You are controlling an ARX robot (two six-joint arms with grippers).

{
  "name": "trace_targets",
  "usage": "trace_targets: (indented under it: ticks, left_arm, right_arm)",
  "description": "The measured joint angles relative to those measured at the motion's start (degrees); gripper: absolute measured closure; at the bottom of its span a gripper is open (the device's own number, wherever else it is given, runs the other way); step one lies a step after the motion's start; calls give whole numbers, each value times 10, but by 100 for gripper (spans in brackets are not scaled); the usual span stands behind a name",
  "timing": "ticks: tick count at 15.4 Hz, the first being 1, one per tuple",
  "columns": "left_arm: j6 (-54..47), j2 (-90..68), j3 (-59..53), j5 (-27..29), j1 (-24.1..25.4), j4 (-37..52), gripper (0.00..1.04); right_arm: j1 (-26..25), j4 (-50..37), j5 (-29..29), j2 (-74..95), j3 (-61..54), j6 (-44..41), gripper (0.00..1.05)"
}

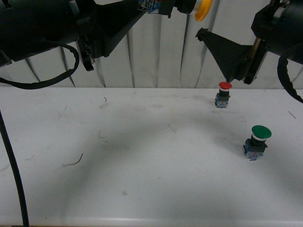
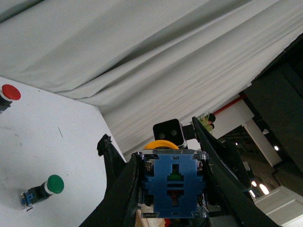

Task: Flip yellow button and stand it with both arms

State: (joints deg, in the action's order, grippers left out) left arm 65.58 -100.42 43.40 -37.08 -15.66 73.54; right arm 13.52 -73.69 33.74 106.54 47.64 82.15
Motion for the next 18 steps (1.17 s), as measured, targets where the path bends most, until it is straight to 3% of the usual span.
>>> trace_targets:
  ticks: [3, 9, 10, 11, 14, 18]
  left_arm:
    - [0, 0, 0, 0, 0, 0, 73]
    - [0, 0, 0, 0, -2, 0, 73]
    - [0, 0, 0, 0, -2, 0, 73]
    - [0, 0, 0, 0, -2, 0, 73]
    - [-1, 0, -2, 0, -3, -2, 73]
    - [-1, 0, -2, 0, -3, -2, 73]
  right_arm:
    - [20, 1, 31, 3, 2, 19, 6]
    - [23, 0, 38, 9, 8, 36, 7]
    - [23, 1, 39, 9, 9, 38, 16]
    - [22, 0, 39, 9, 9, 38, 38]
    - [23, -3, 41, 9, 12, 38, 69]
    - [23, -3, 41, 9, 12, 38, 69]
